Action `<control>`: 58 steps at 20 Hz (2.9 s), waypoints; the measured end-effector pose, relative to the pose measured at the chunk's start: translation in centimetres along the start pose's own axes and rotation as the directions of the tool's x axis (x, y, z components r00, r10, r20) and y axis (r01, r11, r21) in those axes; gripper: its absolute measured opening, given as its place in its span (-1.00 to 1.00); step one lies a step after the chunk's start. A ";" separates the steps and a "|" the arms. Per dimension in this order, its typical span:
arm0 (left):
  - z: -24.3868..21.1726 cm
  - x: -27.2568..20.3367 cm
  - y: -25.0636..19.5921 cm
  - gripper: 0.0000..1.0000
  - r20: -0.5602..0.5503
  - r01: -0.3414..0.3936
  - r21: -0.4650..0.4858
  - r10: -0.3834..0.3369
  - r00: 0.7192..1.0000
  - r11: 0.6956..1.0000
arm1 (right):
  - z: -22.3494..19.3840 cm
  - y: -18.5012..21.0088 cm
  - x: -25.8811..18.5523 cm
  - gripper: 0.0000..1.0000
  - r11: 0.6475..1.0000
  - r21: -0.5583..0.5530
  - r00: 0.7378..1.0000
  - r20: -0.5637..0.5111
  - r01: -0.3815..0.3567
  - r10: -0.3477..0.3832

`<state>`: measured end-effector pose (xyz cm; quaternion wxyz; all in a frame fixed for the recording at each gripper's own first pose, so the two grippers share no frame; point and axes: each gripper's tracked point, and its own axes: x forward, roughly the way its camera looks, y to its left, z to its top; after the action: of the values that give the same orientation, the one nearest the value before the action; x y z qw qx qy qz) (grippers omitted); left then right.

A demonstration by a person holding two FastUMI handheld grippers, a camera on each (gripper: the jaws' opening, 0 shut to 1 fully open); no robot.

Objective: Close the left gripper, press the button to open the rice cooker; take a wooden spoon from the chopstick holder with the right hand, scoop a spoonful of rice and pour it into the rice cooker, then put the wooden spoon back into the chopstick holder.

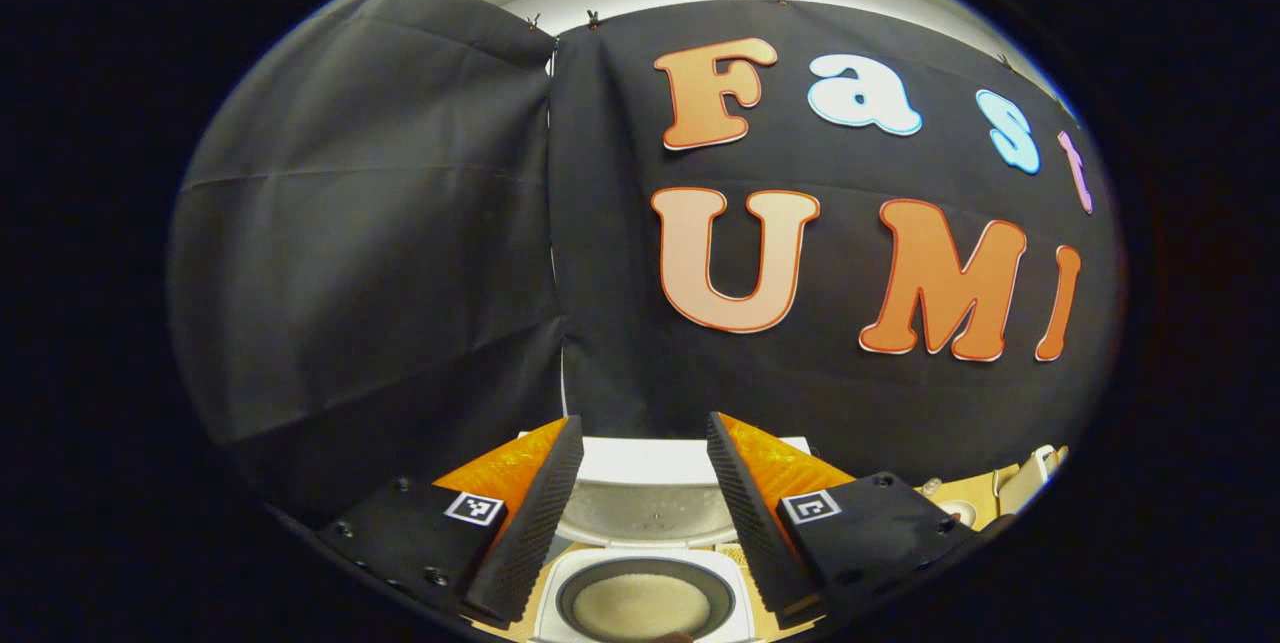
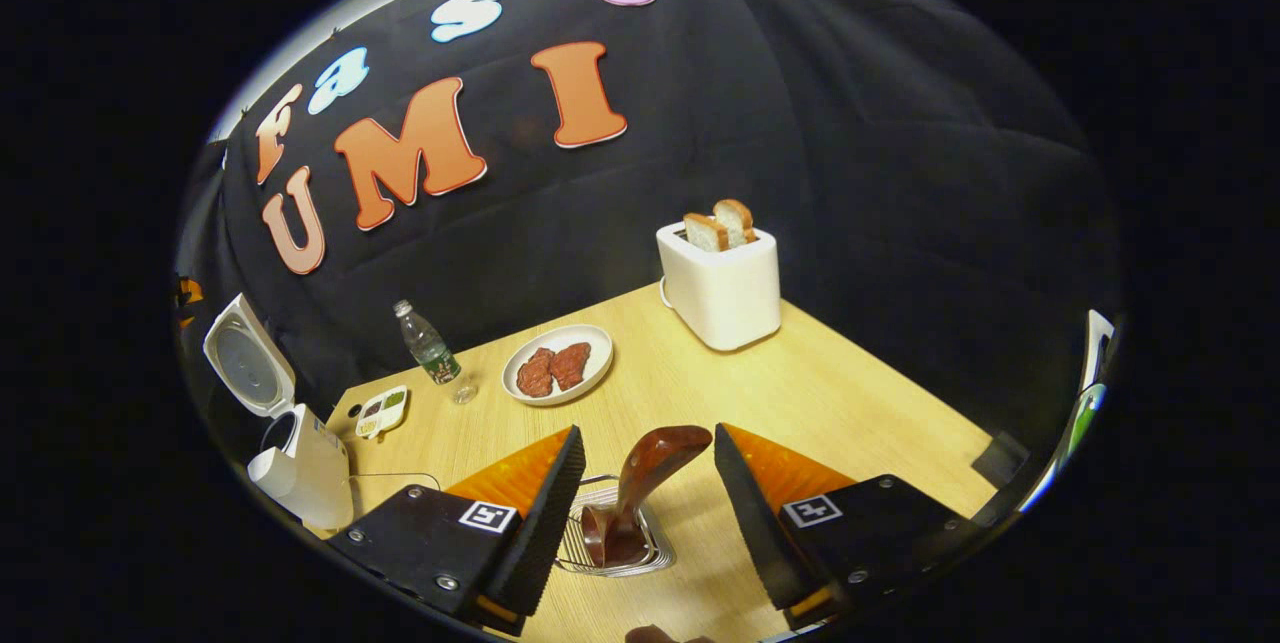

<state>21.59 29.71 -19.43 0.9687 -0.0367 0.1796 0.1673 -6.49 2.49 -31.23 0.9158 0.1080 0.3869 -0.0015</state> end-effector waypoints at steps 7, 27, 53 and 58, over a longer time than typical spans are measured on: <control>-3.5 8.1 -1.7 0.70 -0.199 0.012 0.088 0.006 0.980 0.996 | 2.6 -1.3 -6.1 0.70 0.997 0.027 0.995 0.061 0.071 -0.073; -25.2 -8.1 -2.7 0.78 -0.785 0.059 0.072 0.020 0.620 0.996 | 1.6 3.7 -5.3 0.70 0.993 -0.082 0.996 0.031 -0.086 0.089; -16.7 -11.7 -6.5 0.84 -0.145 0.105 0.230 -0.072 0.987 0.967 | 9.0 19.5 -5.6 0.70 0.908 -0.333 0.927 0.183 -0.255 0.328; -10.1 -15.1 -8.9 0.88 0.046 0.147 0.244 -0.162 0.986 0.959 | 11.6 24.8 -6.9 0.70 0.864 -0.413 0.875 0.252 -0.290 0.414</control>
<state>7.86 15.33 -23.33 0.9815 0.0723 0.1633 0.0693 -0.97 23.87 -13.60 0.9558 0.0053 0.1936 0.2212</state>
